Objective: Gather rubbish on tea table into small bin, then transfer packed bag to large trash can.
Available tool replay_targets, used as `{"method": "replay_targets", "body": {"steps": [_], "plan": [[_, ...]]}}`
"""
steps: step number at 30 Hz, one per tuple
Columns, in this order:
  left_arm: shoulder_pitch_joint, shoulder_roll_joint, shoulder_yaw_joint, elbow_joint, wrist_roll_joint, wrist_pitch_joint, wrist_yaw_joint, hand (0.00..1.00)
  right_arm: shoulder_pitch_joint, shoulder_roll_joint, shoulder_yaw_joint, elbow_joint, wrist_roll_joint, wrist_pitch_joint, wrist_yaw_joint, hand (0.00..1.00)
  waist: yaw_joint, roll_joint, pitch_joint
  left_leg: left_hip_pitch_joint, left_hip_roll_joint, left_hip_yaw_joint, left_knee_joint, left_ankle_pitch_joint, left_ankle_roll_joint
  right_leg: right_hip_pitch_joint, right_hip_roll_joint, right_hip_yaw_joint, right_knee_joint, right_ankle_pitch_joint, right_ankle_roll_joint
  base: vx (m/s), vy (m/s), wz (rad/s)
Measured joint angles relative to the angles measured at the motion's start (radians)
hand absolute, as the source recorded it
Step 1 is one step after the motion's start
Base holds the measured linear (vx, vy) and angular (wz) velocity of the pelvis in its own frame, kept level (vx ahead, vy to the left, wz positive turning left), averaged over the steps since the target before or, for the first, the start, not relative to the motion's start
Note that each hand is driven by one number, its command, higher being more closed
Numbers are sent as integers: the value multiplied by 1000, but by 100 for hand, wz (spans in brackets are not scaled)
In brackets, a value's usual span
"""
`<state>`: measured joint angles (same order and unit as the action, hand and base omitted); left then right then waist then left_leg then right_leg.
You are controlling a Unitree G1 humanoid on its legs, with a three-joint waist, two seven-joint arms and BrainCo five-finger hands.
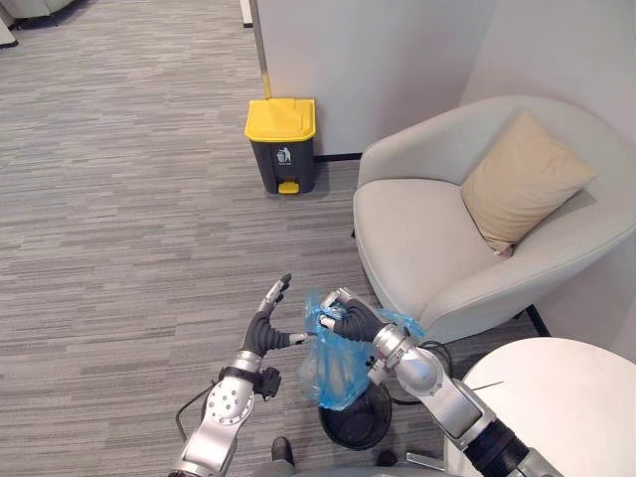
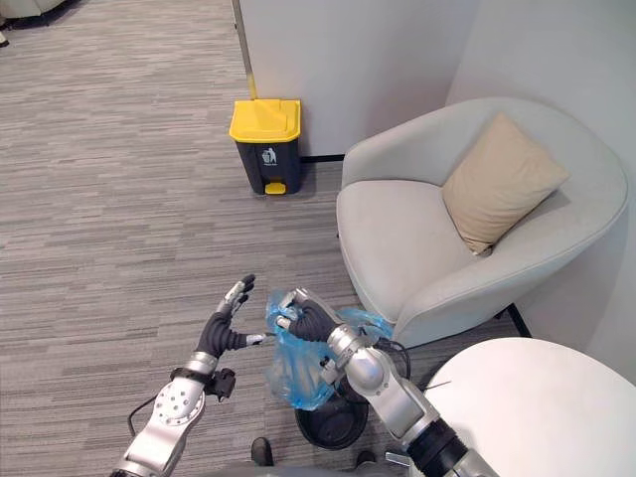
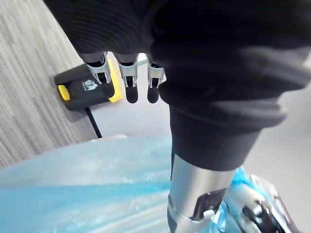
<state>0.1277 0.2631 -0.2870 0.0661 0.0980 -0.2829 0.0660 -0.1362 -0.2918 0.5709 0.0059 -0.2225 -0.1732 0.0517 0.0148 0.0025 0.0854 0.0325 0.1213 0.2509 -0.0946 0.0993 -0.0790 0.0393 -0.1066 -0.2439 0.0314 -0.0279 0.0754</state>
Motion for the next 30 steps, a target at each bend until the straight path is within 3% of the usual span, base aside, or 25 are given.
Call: {"method": "replay_targets", "body": {"steps": [8,16,30], "plan": [[-78,43,-113,0,34,-10,-21,0,-48,-32,46,0,22,-10,17,100,-2,17,-29,1,4,9,-1,1,-1,9,8,13,-32,18,-5,2,-2,-4],[-134,56,-131,26,114,-4,6,0,-124,-39,65,-14,61,-10,19,100,-3,8,-38,8,13,24,-1,5,-7,9,20,31,-38,31,-12,-11,-4,-7],[-126,-61,-54,55,180,25,90,0,-201,22,67,-76,143,-10,15,100,-2,2,-53,17,13,23,-3,6,-8,7,20,37,-36,30,-12,-17,4,-1]]}}
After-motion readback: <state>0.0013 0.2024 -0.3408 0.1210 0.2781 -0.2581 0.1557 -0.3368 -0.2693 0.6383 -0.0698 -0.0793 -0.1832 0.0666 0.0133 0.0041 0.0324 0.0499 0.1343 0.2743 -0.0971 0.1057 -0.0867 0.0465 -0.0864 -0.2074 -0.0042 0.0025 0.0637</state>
